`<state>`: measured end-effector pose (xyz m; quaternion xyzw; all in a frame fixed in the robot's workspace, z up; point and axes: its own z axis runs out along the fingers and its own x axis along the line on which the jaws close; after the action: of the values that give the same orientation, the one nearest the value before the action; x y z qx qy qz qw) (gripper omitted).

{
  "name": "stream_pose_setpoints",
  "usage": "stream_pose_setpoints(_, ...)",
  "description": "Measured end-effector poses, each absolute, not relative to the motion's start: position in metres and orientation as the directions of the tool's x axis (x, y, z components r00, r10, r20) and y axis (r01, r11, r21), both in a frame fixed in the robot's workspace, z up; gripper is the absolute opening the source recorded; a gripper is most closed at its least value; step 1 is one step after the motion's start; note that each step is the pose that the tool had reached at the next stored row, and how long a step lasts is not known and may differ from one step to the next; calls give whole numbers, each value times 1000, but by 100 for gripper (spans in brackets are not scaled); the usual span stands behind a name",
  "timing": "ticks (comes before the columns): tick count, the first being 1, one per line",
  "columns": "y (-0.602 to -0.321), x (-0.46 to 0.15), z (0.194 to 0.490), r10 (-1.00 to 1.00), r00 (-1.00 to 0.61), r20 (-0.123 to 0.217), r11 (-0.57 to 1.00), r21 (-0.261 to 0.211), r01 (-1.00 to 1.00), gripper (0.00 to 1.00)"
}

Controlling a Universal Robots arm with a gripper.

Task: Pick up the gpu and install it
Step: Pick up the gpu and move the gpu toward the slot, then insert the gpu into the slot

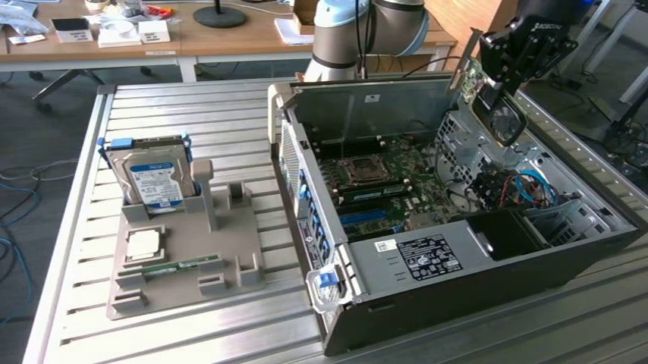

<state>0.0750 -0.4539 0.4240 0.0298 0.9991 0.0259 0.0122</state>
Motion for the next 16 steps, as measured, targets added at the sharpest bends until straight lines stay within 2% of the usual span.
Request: stream_pose_setpoints(16, -454, 73, 422, 60, -998, -23, 997, 53, 59, 27)
